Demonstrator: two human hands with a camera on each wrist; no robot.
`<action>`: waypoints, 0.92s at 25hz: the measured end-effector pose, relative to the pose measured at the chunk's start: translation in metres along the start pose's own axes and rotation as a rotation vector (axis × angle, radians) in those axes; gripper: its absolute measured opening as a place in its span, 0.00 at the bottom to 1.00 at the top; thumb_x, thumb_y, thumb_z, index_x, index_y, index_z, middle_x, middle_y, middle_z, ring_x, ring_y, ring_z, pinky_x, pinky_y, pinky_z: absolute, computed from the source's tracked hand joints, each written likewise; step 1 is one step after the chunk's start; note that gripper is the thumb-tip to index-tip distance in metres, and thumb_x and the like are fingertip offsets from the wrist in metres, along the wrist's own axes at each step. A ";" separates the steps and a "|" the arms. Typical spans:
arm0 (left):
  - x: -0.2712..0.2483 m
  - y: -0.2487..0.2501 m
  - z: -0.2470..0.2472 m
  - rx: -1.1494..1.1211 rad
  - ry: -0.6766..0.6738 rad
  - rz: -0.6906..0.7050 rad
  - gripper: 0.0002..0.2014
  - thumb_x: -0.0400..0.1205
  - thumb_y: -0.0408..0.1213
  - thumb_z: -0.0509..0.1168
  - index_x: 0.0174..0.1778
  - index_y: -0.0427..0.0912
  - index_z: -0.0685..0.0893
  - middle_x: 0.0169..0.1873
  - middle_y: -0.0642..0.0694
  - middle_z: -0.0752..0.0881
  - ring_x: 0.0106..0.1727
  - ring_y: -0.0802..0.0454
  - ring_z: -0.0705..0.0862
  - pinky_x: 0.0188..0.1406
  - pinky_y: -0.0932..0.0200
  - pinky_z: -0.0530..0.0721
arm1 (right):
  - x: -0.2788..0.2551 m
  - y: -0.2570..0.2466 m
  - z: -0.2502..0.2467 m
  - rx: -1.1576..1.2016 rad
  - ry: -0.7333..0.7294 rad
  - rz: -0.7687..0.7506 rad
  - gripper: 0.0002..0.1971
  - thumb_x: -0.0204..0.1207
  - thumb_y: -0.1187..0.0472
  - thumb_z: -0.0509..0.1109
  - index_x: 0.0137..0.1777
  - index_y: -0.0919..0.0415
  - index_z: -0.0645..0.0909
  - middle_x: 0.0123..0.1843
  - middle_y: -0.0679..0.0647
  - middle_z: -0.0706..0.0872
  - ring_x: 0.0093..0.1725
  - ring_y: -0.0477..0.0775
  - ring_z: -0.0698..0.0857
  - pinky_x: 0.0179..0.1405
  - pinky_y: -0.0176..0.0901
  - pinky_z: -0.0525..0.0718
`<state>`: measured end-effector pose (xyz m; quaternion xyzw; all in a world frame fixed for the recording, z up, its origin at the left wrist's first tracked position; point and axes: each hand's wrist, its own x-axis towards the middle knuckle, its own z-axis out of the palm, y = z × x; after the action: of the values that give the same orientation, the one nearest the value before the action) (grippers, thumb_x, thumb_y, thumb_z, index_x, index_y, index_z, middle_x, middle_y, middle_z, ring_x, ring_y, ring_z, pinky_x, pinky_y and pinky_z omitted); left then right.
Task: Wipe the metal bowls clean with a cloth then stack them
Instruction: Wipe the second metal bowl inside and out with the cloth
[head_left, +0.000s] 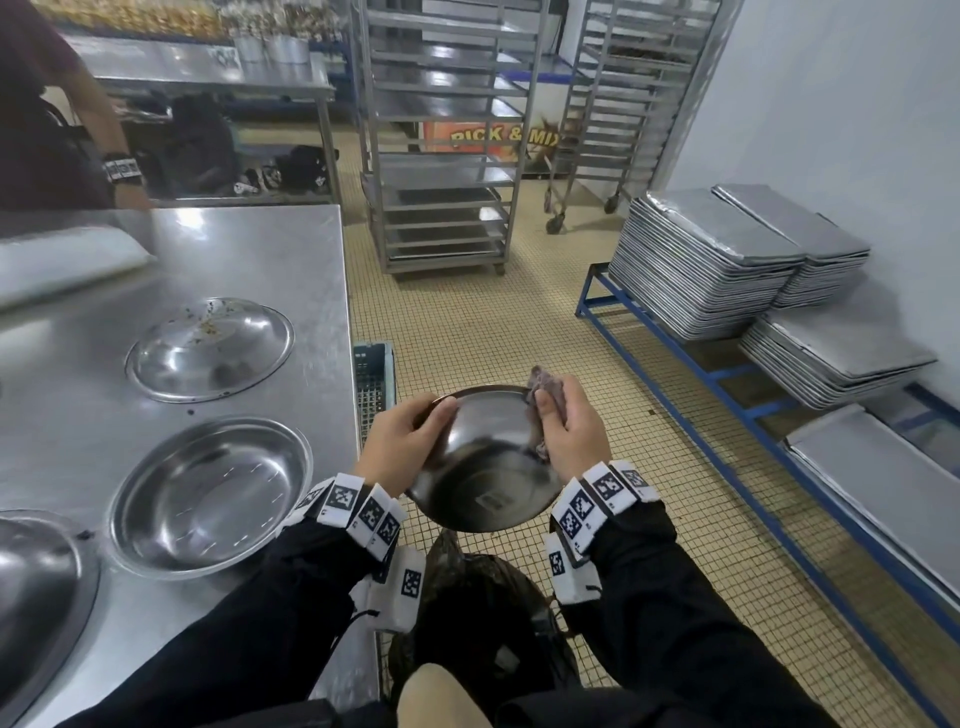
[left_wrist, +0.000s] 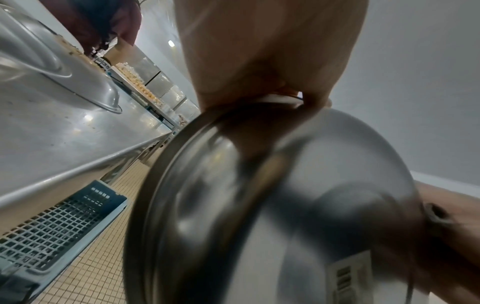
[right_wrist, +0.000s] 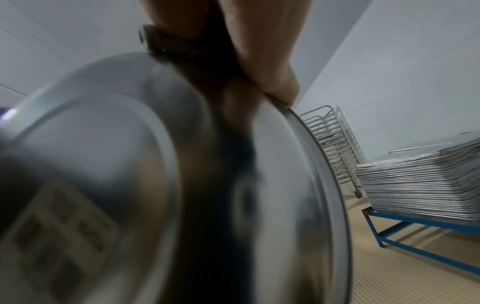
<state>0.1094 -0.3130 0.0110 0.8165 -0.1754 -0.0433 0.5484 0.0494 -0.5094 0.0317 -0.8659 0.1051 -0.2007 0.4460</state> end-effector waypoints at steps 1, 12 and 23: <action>-0.001 0.001 -0.001 -0.016 -0.005 -0.011 0.20 0.80 0.57 0.60 0.44 0.42 0.85 0.36 0.44 0.86 0.39 0.45 0.84 0.47 0.44 0.84 | 0.000 0.001 0.001 -0.035 0.017 -0.046 0.06 0.83 0.53 0.60 0.46 0.53 0.71 0.38 0.47 0.80 0.36 0.44 0.80 0.32 0.31 0.74; -0.010 0.017 0.002 0.205 0.106 0.247 0.30 0.75 0.66 0.56 0.29 0.37 0.77 0.24 0.46 0.80 0.26 0.47 0.77 0.27 0.53 0.77 | 0.006 0.005 0.003 0.614 -0.018 0.861 0.53 0.54 0.17 0.60 0.65 0.64 0.77 0.54 0.61 0.87 0.53 0.63 0.87 0.56 0.61 0.85; -0.016 0.003 -0.064 0.142 0.322 -0.109 0.29 0.74 0.37 0.65 0.73 0.46 0.67 0.70 0.44 0.65 0.75 0.43 0.62 0.78 0.36 0.58 | 0.005 -0.058 0.026 0.710 -0.258 0.812 0.14 0.76 0.76 0.62 0.60 0.69 0.74 0.53 0.68 0.83 0.48 0.65 0.86 0.44 0.59 0.89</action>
<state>0.1105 -0.2519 0.0367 0.8578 -0.0433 0.0706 0.5073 0.0658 -0.4588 0.0666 -0.5697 0.3009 0.0717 0.7614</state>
